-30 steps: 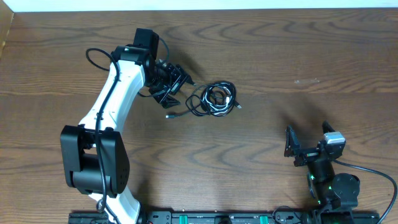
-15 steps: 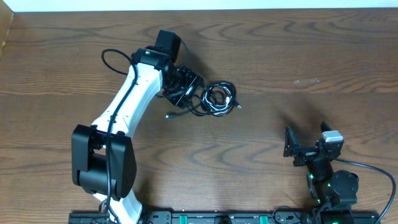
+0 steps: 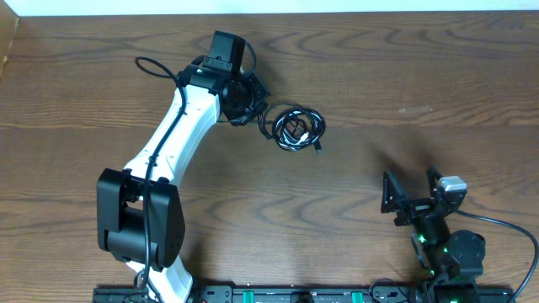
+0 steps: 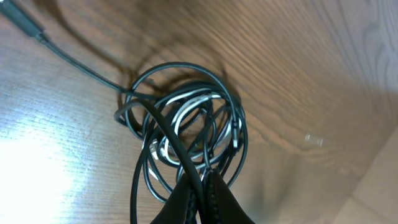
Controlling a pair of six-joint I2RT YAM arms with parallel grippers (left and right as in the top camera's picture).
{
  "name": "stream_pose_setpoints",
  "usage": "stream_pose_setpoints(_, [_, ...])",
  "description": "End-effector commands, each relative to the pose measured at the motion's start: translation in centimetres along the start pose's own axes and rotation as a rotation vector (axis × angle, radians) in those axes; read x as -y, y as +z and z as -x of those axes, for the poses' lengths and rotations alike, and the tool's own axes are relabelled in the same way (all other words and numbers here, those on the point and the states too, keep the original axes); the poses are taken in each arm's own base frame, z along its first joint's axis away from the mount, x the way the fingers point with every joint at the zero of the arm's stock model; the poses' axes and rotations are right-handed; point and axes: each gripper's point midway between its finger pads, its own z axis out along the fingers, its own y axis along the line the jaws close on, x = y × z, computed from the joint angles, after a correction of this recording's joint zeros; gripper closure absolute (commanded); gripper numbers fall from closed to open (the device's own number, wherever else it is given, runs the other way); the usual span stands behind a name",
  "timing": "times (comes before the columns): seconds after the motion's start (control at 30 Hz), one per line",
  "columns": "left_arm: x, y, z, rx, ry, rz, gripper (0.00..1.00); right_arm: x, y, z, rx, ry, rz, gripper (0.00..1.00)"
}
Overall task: Untangle cables
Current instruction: 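Lower the left gripper and grasp a black cable strand, then reach the right gripper into the bundle and grasp cable loops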
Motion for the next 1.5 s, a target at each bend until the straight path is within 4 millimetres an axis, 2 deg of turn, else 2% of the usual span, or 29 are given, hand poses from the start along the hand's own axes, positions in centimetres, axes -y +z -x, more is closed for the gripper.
stream_pose_setpoints(0.0, [3.4,-2.6,0.3,0.03,0.219,-0.096,0.93,-2.0,0.0,-0.7,-0.061,0.051,0.114,0.01])
stream_pose_setpoints(0.1, [5.4,-5.0,0.0,0.071,0.324,-0.136,0.92,-3.0,0.0,-0.3,-0.106,0.079,0.156,0.01])
stream_pose_setpoints(0.37, [7.3,-8.8,-1.4,0.176,0.497,-0.15,0.92,-4.5,1.0,3.6,-0.231,0.058,0.156,0.01])
stream_pose_setpoints(0.53, [9.7,-10.6,-3.3,0.222,0.638,-0.207,0.93,-5.6,2.8,6.5,-0.354,0.039,0.164,0.01])
stream_pose_setpoints(0.67, [11.0,-11.7,-3.5,0.252,0.649,-0.257,0.92,-7.1,4.9,9.1,-0.415,0.034,0.227,0.01])
stream_pose_setpoints(0.77, [11.6,-12.1,-3.2,0.265,0.589,-0.287,0.92,-7.0,6.5,10.2,-0.405,0.031,0.229,0.01])
stream_pose_setpoints(0.9, [12.5,-12.5,-2.9,0.283,0.531,-0.328,0.93,-7.4,7.6,9.7,-0.429,0.124,0.252,0.01])
stream_pose_setpoints(0.97, [12.9,-12.7,-2.7,0.291,0.512,-0.344,0.93,-7.3,8.0,9.0,-0.455,0.141,0.257,0.1])
stream_pose_setpoints(1.17, [13.8,-13.1,-2.5,0.292,0.435,-0.392,0.92,-7.0,9.8,6.9,-0.529,0.246,0.247,0.15])
stream_pose_setpoints(1.37, [15.5,-13.7,-4.5,0.188,0.442,-0.51,0.92,-8.4,12.5,4.9,-0.572,0.36,0.269,0.23])
stream_pose_setpoints(1.47, [15.8,-13.9,-5.6,0.13,0.451,-0.545,0.92,-8.9,14.3,3.3,-0.594,0.432,0.247,0.25])
